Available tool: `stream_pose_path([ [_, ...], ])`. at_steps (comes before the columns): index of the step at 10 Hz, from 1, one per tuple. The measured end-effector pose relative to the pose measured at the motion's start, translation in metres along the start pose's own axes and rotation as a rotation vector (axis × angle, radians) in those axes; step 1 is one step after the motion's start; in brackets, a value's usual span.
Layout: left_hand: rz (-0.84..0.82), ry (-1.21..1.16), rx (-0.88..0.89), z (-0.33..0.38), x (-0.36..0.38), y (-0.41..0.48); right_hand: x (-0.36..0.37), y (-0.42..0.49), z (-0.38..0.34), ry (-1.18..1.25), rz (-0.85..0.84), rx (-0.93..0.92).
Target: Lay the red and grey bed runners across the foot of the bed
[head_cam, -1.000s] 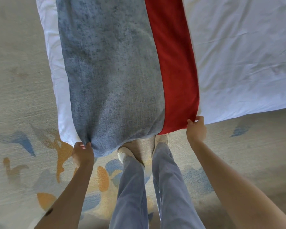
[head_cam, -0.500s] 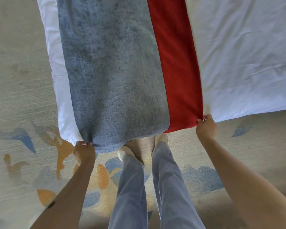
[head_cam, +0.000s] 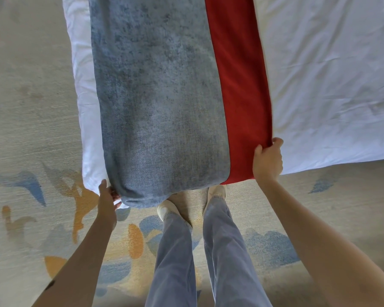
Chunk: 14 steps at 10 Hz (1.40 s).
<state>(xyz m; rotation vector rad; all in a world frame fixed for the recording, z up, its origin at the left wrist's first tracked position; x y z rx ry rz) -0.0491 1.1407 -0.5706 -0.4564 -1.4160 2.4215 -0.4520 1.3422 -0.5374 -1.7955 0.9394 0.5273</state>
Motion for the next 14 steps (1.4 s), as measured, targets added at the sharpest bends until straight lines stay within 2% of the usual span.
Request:
stream_pose_path([
  [1, 0.021, -0.074, 0.031, 0.0, -0.006, 0.0, 0.003, 0.005, -0.023, 0.041, 0.023, 0.027],
  [3, 0.283, 0.112, 0.111, -0.002, -0.027, 0.0, -0.009, 0.021, -0.013, 0.016, 0.028, 0.196],
  [4, 0.332, 0.192, 0.103, -0.002, -0.025, 0.003, -0.015, 0.025, -0.005, -0.006, 0.029, 0.214],
  [6, 0.363, 0.263, 0.057, -0.005, -0.023, 0.004, -0.017, 0.026, -0.005, -0.018, 0.011, 0.227],
  [12, 0.282, 0.523, -0.095, -0.003, -0.027, 0.007, -0.022, 0.025, -0.01, -0.054, -0.039, 0.255],
  [14, 0.32, 0.564, -0.022, 0.036, -0.017, -0.005, -0.025, 0.02, -0.029, -0.027, -0.035, 0.237],
])
Point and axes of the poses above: each hand's wrist, its own y-axis towards the middle knuckle, its own x-axis out of the palm, z = x × y, the point moved 6 cm from there along y, towards the middle knuckle, and after that the axes turned 15 degrees about -z, right-handed, at the moved point
